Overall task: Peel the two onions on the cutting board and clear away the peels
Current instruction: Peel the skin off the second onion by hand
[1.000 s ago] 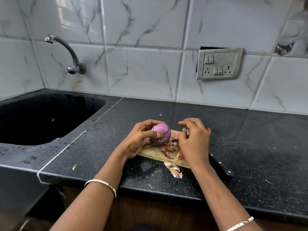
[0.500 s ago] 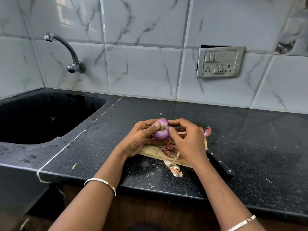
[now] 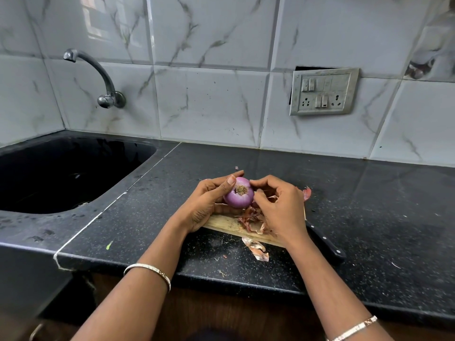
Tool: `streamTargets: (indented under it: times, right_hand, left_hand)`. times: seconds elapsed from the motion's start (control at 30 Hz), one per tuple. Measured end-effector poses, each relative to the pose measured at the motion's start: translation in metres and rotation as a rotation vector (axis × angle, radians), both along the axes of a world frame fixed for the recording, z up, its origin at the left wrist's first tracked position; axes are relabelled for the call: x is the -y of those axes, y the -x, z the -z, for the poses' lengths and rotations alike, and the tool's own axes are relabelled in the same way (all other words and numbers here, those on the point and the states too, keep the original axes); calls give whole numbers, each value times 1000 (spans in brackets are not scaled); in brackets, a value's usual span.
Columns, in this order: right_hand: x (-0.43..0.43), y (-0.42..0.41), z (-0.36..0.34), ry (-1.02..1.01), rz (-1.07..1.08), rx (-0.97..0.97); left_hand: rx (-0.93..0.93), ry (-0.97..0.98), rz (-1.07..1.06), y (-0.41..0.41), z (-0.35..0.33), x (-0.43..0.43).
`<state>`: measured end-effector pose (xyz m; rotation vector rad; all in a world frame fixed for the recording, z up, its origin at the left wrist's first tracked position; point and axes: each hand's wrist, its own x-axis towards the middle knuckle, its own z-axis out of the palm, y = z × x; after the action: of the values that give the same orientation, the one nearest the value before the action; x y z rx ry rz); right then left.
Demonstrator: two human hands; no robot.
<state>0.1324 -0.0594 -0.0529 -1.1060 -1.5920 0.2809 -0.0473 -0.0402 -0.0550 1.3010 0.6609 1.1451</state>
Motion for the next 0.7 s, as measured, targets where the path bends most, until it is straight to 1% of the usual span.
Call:
streamTargets:
  times: [0.13, 0.33, 0.43, 0.6, 0.7]
  right_hand:
    - [4, 2, -2, 1, -62, -63]
    - [0, 0, 1, 41, -67, -44]
    - [-1, -1, 2, 17, -27, -20]
    - [3, 1, -1, 36, -65, -83]
    - [2, 2, 0, 34, -40, -46]
  left_hand:
    - [17, -6, 0, 0, -1, 2]
    - [-5, -3, -6, 0, -1, 1]
    - [-19, 5, -12, 0, -1, 1]
    - [2, -1, -8, 0, 0, 0]
    - [-12, -10, -2, 0, 0, -1]
